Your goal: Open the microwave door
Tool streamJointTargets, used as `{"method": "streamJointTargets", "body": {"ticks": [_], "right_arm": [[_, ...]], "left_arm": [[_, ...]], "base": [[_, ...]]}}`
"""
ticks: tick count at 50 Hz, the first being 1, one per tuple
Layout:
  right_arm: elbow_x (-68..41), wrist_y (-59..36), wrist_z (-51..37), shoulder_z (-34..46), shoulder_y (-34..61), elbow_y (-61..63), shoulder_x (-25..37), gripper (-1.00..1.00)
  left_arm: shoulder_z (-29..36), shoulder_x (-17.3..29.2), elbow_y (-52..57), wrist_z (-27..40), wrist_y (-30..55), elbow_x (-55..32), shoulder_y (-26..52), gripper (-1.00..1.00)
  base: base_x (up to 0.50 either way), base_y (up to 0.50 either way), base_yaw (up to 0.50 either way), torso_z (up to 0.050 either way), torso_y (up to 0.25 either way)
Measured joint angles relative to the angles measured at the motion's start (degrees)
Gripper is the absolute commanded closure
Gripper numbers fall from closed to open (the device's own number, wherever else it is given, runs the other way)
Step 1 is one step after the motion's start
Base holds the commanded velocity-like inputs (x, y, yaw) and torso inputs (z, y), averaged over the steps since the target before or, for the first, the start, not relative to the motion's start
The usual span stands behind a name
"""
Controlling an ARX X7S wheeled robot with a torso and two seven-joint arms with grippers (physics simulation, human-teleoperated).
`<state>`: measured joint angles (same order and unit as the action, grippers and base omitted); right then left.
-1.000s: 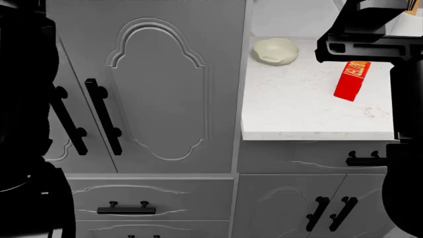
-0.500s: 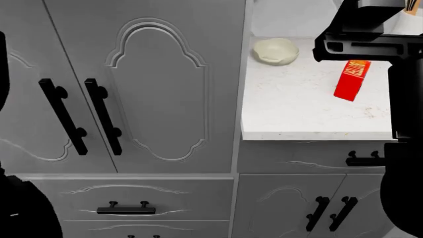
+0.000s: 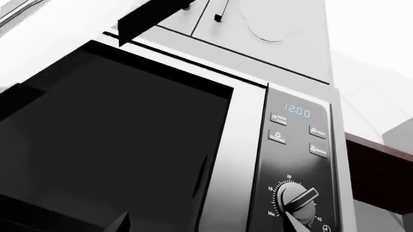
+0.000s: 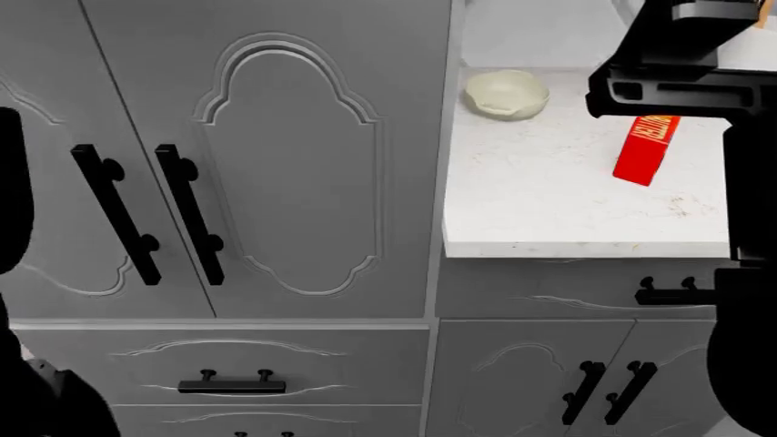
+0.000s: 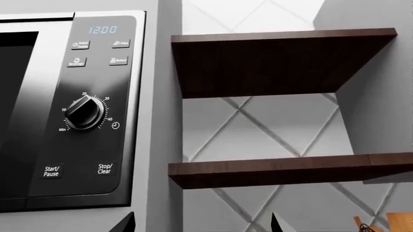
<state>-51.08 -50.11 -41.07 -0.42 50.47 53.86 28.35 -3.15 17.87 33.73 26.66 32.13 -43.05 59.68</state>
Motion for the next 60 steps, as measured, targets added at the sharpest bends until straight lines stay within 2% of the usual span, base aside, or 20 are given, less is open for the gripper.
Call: {"method": "streamJointTargets", "body": {"ticks": [11, 31, 44, 60], "right_arm": [[-0.3, 0.5, -0.2, -0.1, -0.2, -0.1, 0.4, -1.0], [-1.8, 0.7, -1.2, -0.5, 0.2, 0.1, 1.0, -1.0], [-1.6, 1.8, -1.2, -0.6, -0.7, 0.1, 1.2, -1.0], [-1.7, 2.5, -1.4, -0.3, -0.9, -0.1, 1.5, -1.0]], "left_arm": [[5.2, -1.5, -2.3, -1.2, -1.5, 4.5, 0.9, -1.0], [13.7, -1.9, -16.9, -3.6, -3.6, 15.3, 12.1, -1.0], [17.2, 0.1, -28.7, -4.4, -3.1, 21.6, 19.6, -1.0], [16.7, 4.7, -30.6, -3.4, 0.3, 24.1, 22.0, -1.0]], "base": [[0.0, 0.0, 0.0, 0.0, 0.0], [0.0, 0.0, 0.0, 0.0, 0.0], [0.0, 0.0, 0.0, 0.0, 0.0], [0.0, 0.0, 0.0, 0.0, 0.0]]}}
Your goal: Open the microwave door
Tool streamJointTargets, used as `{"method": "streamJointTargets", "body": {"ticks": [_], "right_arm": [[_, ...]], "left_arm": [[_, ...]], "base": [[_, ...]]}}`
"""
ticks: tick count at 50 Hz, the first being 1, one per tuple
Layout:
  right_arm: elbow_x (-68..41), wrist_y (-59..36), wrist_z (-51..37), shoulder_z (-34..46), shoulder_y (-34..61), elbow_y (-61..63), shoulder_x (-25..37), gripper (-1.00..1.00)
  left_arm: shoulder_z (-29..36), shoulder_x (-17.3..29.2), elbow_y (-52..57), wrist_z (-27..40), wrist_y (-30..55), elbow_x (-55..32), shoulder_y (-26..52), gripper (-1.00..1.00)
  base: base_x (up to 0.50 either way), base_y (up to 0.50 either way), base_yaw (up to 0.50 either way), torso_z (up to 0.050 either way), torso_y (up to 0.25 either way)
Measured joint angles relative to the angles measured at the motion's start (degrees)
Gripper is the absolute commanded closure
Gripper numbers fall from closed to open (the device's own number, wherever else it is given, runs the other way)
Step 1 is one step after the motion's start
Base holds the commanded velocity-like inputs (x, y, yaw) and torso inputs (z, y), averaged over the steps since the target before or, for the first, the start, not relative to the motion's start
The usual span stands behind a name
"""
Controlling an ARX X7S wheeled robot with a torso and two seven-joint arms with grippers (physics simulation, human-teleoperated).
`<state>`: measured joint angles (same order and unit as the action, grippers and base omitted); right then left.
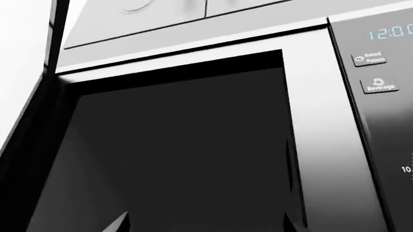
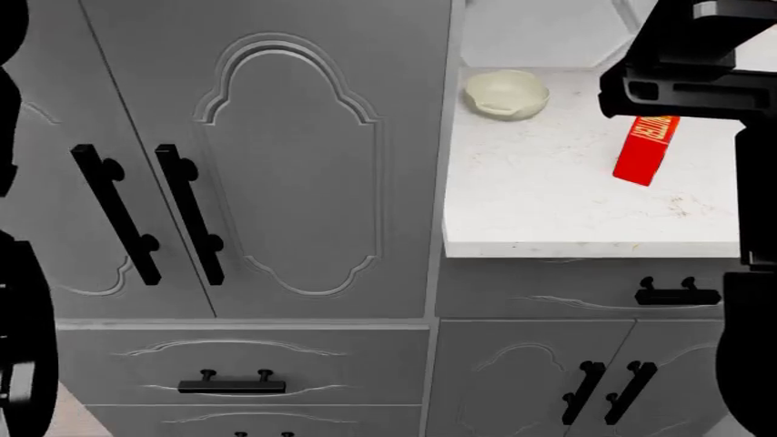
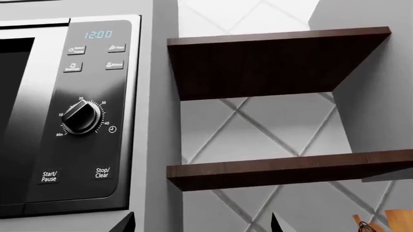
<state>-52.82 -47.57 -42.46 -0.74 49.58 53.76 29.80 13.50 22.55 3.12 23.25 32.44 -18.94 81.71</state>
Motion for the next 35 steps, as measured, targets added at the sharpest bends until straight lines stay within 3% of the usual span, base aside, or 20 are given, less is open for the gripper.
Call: {"method": "streamJointTargets", "body": {"ticks": [35], "right_arm": [[-0.3, 1.2, -0.5, 0.7, -0.1, -0.2, 0.6, -1.0]], "left_arm": [[-2.4, 9.3, 2.1, 0.5, 6.5, 1.7, 1.2, -1.0]], "base": [[0.0, 0.0, 0.0, 0.0, 0.0]]}}
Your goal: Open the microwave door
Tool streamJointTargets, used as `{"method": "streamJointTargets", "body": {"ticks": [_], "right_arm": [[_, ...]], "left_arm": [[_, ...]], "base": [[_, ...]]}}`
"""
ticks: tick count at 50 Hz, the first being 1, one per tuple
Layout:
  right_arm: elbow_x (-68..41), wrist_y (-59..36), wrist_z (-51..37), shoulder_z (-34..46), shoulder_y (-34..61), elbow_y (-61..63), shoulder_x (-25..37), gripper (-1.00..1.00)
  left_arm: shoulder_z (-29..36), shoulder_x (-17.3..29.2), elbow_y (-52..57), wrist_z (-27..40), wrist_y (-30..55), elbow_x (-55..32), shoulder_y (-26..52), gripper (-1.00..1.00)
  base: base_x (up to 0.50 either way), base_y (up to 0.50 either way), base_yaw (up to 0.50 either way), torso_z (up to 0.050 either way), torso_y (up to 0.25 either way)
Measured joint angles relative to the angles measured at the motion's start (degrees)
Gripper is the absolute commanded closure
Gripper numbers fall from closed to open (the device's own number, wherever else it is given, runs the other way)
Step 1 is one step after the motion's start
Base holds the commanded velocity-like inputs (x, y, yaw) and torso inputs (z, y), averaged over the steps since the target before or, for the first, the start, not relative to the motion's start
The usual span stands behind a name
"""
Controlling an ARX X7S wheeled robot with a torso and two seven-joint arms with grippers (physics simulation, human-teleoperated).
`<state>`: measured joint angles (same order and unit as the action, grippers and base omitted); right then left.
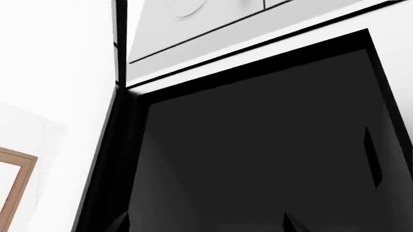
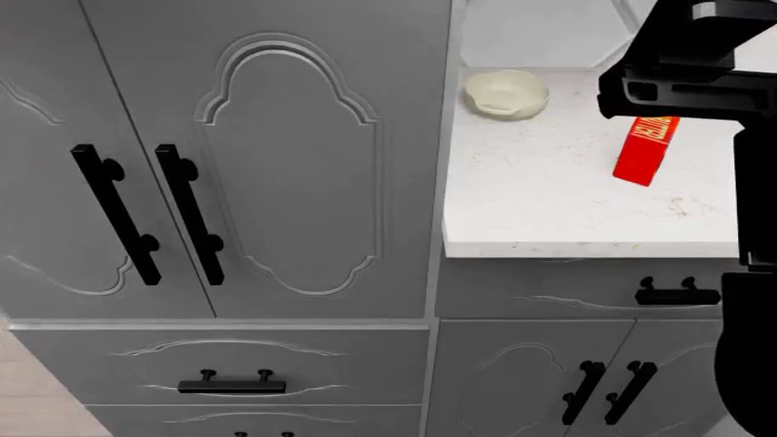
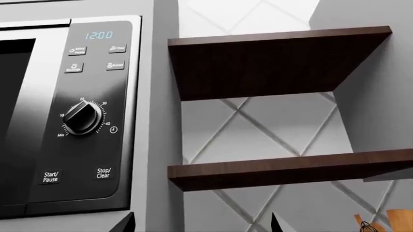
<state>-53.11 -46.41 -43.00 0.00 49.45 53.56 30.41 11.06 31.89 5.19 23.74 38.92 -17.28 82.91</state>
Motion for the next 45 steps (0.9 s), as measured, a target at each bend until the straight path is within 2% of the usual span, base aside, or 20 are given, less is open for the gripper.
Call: {"method": "streamJointTargets", "body": {"ticks": [20, 45], "right_arm": [[-0.7, 0.0, -0.7, 0.6, 0.9, -0.1, 0.4, -1.0], [-1.4, 0.3, -1.4, 1.3, 1.6, -0.1, 0.6, -1.0]], "left_arm": [[0.0, 4.6, -1.8, -1.3, 2.3, 1.4, 2.6, -1.0], [-1.6, 14.5, 1.1, -4.2, 12.3, 1.4, 7.9, -1.0]], "base": [[0.0, 0.0, 0.0, 0.0, 0.0], [0.0, 0.0, 0.0, 0.0, 0.0]]}}
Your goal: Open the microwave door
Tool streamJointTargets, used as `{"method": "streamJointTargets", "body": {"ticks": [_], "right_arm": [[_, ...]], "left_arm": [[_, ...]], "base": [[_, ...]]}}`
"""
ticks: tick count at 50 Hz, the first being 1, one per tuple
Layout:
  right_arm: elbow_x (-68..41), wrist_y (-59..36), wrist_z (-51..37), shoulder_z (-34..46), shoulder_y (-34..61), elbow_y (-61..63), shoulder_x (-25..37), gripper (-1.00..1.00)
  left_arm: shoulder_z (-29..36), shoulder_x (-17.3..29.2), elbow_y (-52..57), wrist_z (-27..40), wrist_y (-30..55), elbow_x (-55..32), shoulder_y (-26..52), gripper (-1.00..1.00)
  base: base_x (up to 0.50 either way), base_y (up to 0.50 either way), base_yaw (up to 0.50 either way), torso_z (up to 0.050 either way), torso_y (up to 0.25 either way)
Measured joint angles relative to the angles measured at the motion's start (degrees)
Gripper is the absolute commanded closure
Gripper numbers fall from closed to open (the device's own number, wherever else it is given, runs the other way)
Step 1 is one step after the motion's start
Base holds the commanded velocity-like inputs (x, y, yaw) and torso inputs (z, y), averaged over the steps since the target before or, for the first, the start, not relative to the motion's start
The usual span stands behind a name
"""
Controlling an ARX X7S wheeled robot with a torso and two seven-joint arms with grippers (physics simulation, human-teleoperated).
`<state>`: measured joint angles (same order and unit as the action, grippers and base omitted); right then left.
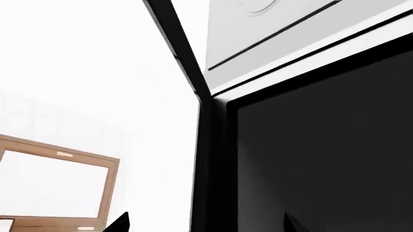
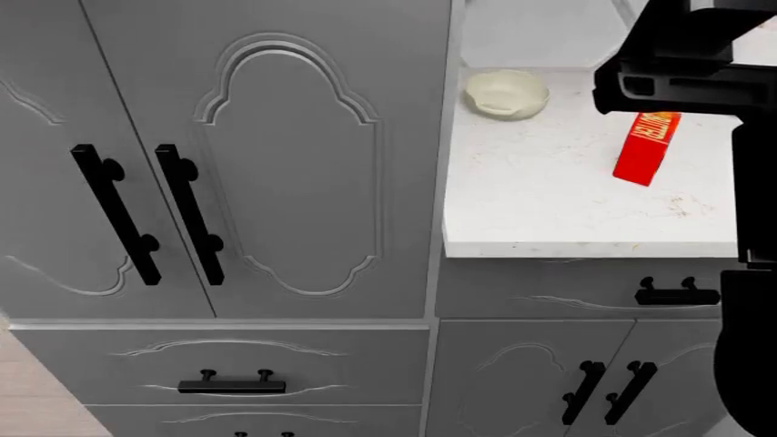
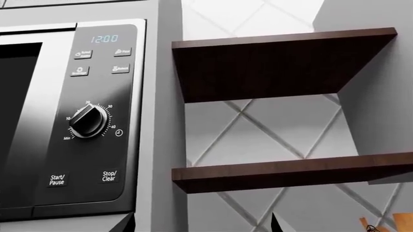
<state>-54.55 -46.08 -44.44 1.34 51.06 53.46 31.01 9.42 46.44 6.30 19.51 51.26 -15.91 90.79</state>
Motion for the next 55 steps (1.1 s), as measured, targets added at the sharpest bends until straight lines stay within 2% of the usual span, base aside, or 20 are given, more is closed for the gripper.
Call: {"method": "streamJointTargets", "body": {"ticks": [13, 55], "right_arm": [[-0.5, -0.3, -0.7, 0.7, 1.0, -0.1, 0.0, -1.0], [-2.6, -1.6, -3.0, 3.1, 4.9, -0.5, -0.1, -1.0]], "left_arm": [[2.2, 4.3, -4.5, -2.2, 0.3, 2.4, 2.7, -1.0], [12.5, 12.4, -23.2, -8.3, -3.0, 13.6, 15.6, -1.0]], "base": [[0.0, 0.0, 0.0, 0.0, 0.0], [0.0, 0.0, 0.0, 0.0, 0.0]]}}
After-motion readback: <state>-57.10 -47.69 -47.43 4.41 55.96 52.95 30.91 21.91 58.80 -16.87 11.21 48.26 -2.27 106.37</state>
